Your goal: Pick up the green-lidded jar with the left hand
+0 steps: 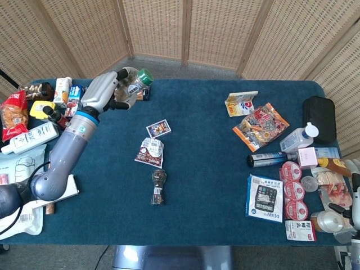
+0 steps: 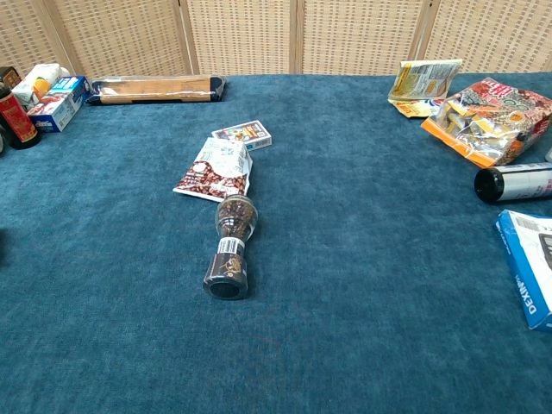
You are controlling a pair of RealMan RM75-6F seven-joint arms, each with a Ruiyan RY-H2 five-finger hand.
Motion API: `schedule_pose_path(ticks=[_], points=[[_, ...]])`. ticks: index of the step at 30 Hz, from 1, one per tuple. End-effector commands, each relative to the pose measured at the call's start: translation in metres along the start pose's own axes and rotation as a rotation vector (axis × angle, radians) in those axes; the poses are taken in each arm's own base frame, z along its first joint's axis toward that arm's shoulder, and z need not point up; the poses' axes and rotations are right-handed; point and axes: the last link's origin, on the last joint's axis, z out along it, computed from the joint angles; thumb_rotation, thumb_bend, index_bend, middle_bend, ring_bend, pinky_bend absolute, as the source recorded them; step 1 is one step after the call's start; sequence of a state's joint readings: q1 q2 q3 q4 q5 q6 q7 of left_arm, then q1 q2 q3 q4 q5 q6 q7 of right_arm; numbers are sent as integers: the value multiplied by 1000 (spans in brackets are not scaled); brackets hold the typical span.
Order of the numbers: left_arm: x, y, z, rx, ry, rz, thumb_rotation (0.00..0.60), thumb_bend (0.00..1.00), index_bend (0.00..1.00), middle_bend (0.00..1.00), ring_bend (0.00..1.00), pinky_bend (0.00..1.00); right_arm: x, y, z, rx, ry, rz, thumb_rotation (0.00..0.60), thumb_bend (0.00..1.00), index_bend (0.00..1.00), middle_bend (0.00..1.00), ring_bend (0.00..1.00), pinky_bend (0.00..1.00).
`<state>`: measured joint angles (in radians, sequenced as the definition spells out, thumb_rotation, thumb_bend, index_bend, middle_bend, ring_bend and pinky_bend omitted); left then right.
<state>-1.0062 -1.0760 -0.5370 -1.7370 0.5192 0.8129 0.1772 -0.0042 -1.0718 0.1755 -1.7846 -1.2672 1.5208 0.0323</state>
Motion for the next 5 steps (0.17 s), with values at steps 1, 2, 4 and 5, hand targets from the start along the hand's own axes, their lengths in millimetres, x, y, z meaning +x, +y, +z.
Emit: schedule_pose_path(ticks=[1, 2, 4, 5], points=[[4, 1, -4, -1, 9, -13, 600, 550, 499, 596, 854, 503, -1, 0, 0, 3, 0, 4, 485, 323, 0, 0, 0, 0], [5, 0, -4, 0, 9, -14, 600, 550, 498, 596, 854, 502, -1, 0, 0, 4, 0, 3, 484, 322, 0, 0, 0, 0], [5, 0, -5, 1, 7, -15, 600, 550, 499, 596, 854, 502, -1, 0, -1, 4, -2, 3, 485, 321, 0, 0, 0, 0], [5, -1, -5, 2, 5, -15, 600, 550, 499, 596, 854, 502, -1, 0, -1, 4, -3, 3, 486, 322, 0, 0, 0, 0]])
